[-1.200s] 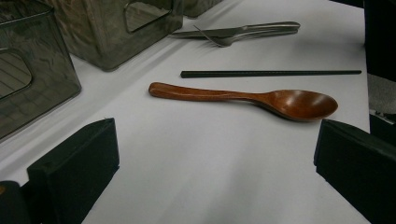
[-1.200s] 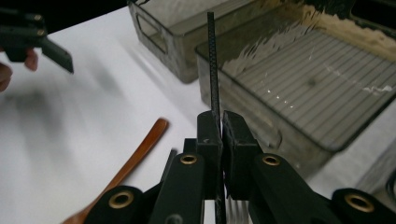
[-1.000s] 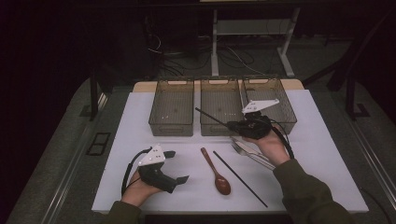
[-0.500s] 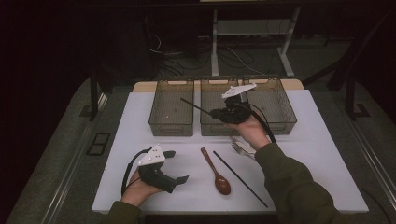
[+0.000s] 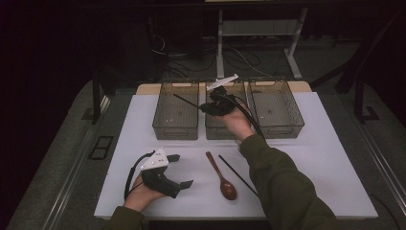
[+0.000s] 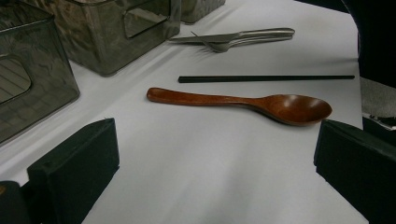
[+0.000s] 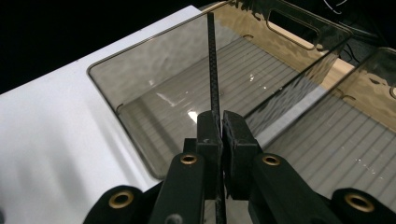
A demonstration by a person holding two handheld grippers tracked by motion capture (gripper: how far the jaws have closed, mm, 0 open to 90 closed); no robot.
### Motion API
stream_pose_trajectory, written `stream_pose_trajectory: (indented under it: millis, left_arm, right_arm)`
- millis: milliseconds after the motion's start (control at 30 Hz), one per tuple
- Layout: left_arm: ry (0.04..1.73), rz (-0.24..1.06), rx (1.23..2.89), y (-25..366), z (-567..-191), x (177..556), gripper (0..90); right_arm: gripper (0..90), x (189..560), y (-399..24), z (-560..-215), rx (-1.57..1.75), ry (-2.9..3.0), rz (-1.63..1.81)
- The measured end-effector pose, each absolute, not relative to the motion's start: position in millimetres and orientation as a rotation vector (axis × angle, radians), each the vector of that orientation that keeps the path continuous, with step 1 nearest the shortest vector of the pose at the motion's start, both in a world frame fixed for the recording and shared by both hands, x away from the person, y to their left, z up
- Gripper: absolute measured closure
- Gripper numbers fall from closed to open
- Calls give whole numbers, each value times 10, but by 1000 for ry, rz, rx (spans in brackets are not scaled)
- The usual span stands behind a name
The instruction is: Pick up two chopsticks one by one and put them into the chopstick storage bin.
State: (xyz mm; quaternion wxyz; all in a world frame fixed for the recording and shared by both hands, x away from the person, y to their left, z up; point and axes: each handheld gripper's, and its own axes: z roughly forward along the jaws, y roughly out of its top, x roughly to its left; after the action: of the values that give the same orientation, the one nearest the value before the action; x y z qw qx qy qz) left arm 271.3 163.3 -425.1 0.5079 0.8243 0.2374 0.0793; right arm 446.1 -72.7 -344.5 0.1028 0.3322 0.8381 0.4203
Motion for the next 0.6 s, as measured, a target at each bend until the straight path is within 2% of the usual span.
stream_pose_trajectory:
  millis: [600]
  left_arm:
    - [564,186,1982,1628,-4244,2704,0]
  right_arm:
    - [852,4741,-193,-3565,1013,2517,1092]
